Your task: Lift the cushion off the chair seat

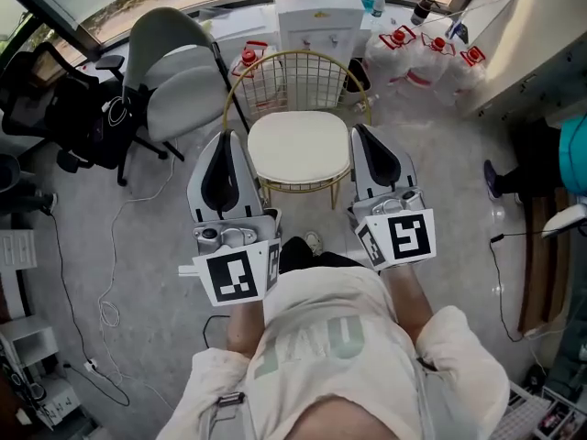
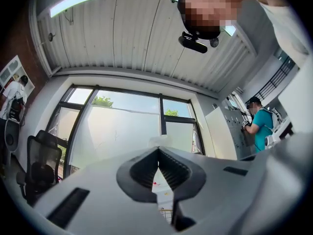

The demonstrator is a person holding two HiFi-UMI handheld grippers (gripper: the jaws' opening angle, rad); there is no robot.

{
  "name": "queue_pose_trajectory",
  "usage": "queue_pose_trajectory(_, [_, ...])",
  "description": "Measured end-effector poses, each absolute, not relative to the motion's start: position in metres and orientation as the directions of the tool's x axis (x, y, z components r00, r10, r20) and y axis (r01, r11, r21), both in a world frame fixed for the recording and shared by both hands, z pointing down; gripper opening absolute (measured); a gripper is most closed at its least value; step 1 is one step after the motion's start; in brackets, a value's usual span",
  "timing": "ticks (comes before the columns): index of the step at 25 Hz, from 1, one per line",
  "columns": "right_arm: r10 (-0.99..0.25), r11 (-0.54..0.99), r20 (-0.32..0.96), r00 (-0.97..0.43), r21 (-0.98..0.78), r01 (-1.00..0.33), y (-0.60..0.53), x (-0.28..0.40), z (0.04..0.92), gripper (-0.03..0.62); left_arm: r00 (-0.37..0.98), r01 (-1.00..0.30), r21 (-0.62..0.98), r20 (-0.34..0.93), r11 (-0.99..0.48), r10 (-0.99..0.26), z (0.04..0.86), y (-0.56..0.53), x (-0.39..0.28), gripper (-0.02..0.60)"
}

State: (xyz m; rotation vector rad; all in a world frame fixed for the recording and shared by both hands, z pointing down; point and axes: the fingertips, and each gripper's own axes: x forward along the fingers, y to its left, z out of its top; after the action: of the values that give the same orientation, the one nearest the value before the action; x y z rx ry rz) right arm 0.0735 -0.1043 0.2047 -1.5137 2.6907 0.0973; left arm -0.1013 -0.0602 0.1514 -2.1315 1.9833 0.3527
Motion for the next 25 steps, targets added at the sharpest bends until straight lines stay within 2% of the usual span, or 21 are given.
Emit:
queue_pose_trajectory(4, [-0.829, 0.555, -0.116, -0.547, -0.043, -0.831, -0.12, 0.062, 0.195, 0.017, 0.076, -0.996, 0.022, -0.292, -0.086, -0.953, 0.152, -0.088, -0.108, 0.014])
queue_pose_trajectory(15, [-0.839, 0.539, -0.195, -0.507, -0.185, -0.821, -0.15, 0.046, 0.185, 0.017, 0.141, -0.989, 0.001, -0.273, -0.146, -0.952, 0.154, -0.134, -0.12, 0.014])
queue_pose_trajectory(18, [-0.835, 0.55, -0.237, -0.496, -0.337, -0.764, -0.166, 0.044, 0.187, 0.017, 0.167, -0.985, -0.007, -0.262, -0.171, -0.95, 0.157, -0.142, -0.12, 0.014])
queue_pose_trajectory(22, [-0.826, 0.551, -0.265, -0.498, -0.57, -0.609, -0.193, 0.042, 0.213, 0.021, 0.203, -0.979, -0.03, -0.213, -0.202, -0.956, 0.173, -0.151, -0.113, 0.014])
queue_pose_trajectory(23, [-0.824, 0.545, -0.266, -0.5, -0.611, -0.574, -0.201, 0.04, 0.223, 0.035, 0.211, -0.977, -0.034, -0.204, -0.208, -0.956, 0.177, -0.155, -0.112, 0.014])
queue_pose_trajectory(25, [-0.818, 0.533, -0.262, -0.513, -0.681, -0.502, -0.215, 0.033, 0.246, 0.124, 0.222, -0.975, -0.029, -0.193, -0.221, -0.956, 0.187, -0.166, -0.111, 0.014])
